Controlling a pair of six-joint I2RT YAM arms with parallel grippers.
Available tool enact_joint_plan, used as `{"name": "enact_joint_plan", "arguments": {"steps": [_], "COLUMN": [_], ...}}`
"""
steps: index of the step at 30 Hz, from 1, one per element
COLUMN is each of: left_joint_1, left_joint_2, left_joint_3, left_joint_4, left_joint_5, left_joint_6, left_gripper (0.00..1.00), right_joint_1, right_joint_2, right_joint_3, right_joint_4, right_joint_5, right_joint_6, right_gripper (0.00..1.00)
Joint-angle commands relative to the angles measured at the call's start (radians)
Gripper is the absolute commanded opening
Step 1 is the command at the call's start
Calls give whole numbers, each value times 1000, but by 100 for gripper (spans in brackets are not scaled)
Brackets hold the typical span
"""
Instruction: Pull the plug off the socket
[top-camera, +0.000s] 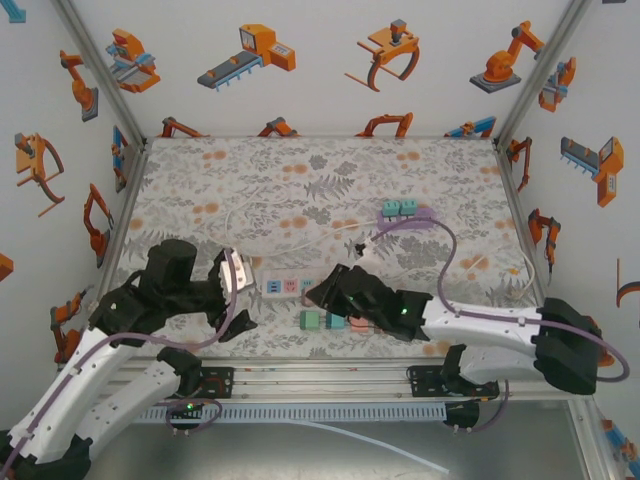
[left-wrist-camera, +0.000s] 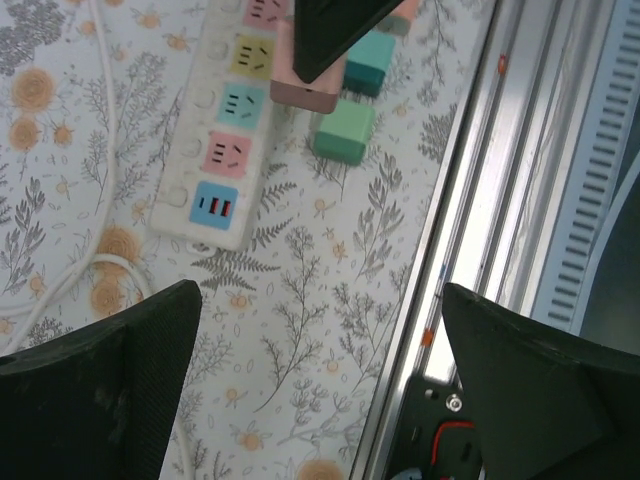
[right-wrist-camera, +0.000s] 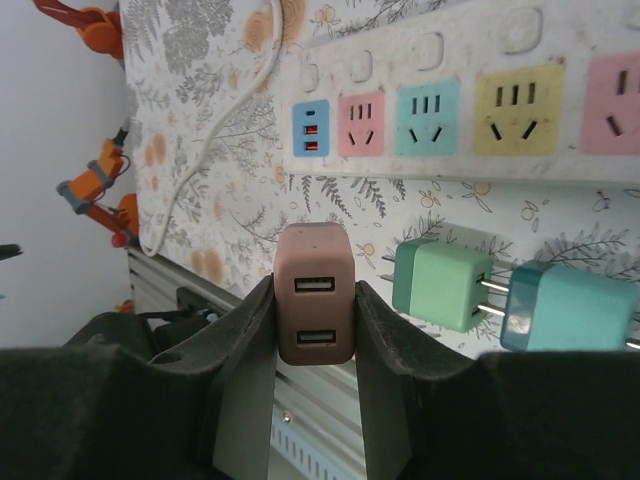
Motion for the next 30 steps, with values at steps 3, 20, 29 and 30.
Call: {"name": "enact_joint_plan", "arguments": {"steps": [3,20,29,30], "left_joint_1": [-6,-6,-5,-6], "left_joint_2": [-50,-85,-74,-70], "left_joint_3": [8,-49,-68,-71], "left_joint_4": [-156,-128,-98,-93], "left_joint_5": [16,-7,-11,-11], "left_joint_6": [201,232,228,227], "left_gripper": [97,97,97,97], "right_joint_1": [68,105,105,106], "right_joint_2": [141,464,491,494], "right_joint_3": [92,261,270,270], "right_joint_4": [125,80,21,12], "right_joint_5": [136,97,74,68], "right_joint_6": [34,60,95,98], "right_gripper": [23,24,31,33]}}
